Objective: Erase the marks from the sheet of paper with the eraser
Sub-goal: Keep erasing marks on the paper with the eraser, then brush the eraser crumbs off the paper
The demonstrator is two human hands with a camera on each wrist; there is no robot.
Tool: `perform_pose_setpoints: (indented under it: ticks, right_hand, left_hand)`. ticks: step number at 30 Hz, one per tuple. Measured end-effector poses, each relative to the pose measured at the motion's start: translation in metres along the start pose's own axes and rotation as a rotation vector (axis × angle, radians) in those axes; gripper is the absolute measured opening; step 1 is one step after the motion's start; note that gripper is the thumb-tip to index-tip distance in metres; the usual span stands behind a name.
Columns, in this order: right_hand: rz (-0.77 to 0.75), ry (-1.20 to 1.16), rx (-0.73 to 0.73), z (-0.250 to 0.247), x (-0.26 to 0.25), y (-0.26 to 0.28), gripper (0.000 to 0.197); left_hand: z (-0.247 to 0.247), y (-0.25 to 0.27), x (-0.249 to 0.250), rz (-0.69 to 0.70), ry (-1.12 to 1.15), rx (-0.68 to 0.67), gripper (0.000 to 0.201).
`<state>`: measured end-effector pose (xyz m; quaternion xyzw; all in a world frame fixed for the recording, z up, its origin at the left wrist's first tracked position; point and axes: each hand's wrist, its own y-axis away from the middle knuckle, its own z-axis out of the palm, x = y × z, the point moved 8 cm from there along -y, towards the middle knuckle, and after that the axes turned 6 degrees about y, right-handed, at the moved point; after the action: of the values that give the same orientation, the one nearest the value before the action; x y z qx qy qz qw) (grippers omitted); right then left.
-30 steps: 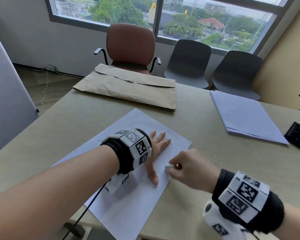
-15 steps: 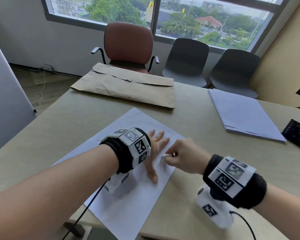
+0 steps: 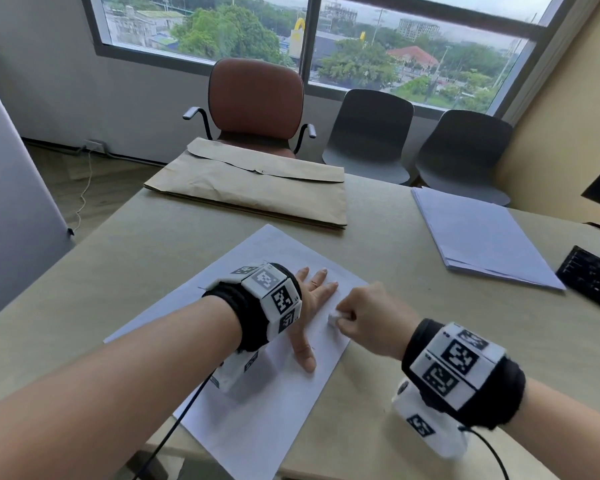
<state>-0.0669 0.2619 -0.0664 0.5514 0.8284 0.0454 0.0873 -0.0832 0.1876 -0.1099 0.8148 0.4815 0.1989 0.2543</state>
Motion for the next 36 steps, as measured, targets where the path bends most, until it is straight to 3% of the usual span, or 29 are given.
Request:
perform_pose_setpoints:
  ticks: [3, 8, 11, 14, 16, 19, 21, 23, 25, 26, 28, 30, 34, 36]
  right_hand:
    - [-0.024, 0.051, -0.044, 0.006, -0.01, 0.009, 0.047]
    - [0.191, 0.091, 0.047, -0.008, 0.024, -0.008, 0.046]
    - [0.249, -0.241, 0.044, -0.008, 0.041, -0.006, 0.048]
    - [0.433, -0.77, 0.138, -0.013, 0.062, 0.007, 0.031]
    - [0.551, -1.065, 0.161, -0.007, 0.07, 0.017, 0.023]
    - [0.578, -1.361, 0.187, 0.005, 0.073, 0.024, 0.016]
    - [0.598, -1.492, 0.211, 0.014, 0.073, 0.026, 0.008]
    - [0.619, -1.65, 0.255, 0.021, 0.071, 0.027, 0.01]
    - [0.627, -1.773, 0.301, 0.023, 0.065, 0.027, 0.017]
    - [0.636, -1.811, 0.318, 0.023, 0.059, 0.028, 0.02]
    - [0.651, -1.908, 0.34, 0.026, 0.041, 0.029, 0.025]
    - [0.624, -2.029, 0.291, 0.031, 0.009, 0.029, 0.025]
    - [0.444, -2.192, -0.076, 0.055, -0.074, 0.018, 0.027]
    - [0.428, -2.168, -0.186, 0.065, -0.092, 0.014, 0.028]
  left_hand:
    - [0.001, -0.002, -0.002, -0.004, 0.002, 0.001, 0.134]
    - [0.0, 0.0, -0.002, -0.005, 0.017, 0.007, 0.132]
    - [-0.003, 0.001, -0.002, 0.018, 0.034, 0.019, 0.127]
    - [-0.017, 0.008, -0.002, 0.087, 0.18, 0.096, 0.108]
    - [-0.032, 0.013, -0.008, 0.132, 0.344, 0.219, 0.085]
    - [-0.056, 0.022, -0.034, 0.091, 0.533, 0.484, 0.032]
    - [-0.063, 0.031, -0.05, 0.065, 0.619, 0.593, 0.03]
    - [-0.058, 0.035, -0.06, 0.052, 0.726, 0.579, 0.033]
    - [-0.047, 0.035, -0.066, 0.054, 0.802, 0.492, 0.014]
    - [-0.041, 0.035, -0.068, 0.065, 0.795, 0.443, 0.017]
    - [-0.03, 0.035, -0.073, 0.048, 0.673, 0.349, 0.047]
    - [-0.025, 0.034, -0.075, 0.019, 0.516, 0.284, 0.059]
    - [-0.027, 0.028, -0.079, -0.051, 0.339, 0.293, 0.06]
    - [-0.027, 0.028, -0.078, -0.056, 0.296, 0.286, 0.063]
